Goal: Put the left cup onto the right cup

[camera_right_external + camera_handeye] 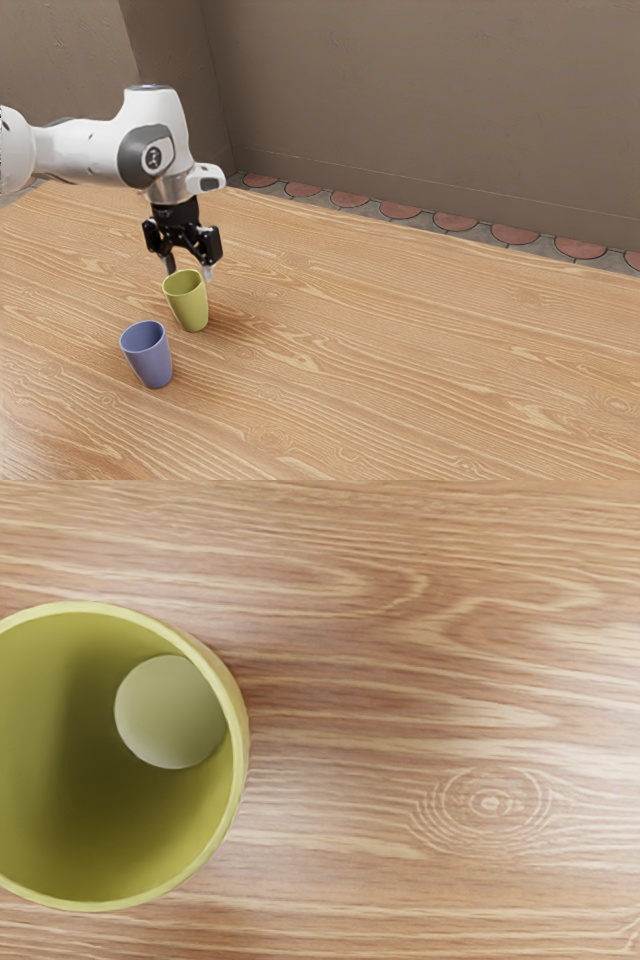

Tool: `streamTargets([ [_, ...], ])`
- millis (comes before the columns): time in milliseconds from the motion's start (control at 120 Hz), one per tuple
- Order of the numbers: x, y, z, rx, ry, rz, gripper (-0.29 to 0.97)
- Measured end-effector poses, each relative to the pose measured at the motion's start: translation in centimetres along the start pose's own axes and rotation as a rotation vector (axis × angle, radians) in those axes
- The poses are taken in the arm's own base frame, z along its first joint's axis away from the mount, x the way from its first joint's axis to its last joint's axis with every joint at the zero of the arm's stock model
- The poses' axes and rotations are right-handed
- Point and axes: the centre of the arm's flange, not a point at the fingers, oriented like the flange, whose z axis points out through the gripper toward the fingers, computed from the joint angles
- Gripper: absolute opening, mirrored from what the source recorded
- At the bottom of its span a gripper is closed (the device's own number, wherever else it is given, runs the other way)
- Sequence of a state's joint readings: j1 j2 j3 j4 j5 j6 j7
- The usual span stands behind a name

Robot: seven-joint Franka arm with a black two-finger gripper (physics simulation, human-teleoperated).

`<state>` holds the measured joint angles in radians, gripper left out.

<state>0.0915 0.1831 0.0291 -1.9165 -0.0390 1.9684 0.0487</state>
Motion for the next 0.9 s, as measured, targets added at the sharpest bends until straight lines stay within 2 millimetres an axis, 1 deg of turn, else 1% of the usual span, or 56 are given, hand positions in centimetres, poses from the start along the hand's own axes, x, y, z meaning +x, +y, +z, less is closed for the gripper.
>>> streamTargets([
  [350,0.5,-0.5,1.5,0.000,-0.008,-0.011,0.54],
  [533,1.1,-0.3,2.2,0.003,-0.012,-0.006,0.54],
  [900,2.5,-0.4,2.9,0.010,-0.008,-0.003,0.53],
])
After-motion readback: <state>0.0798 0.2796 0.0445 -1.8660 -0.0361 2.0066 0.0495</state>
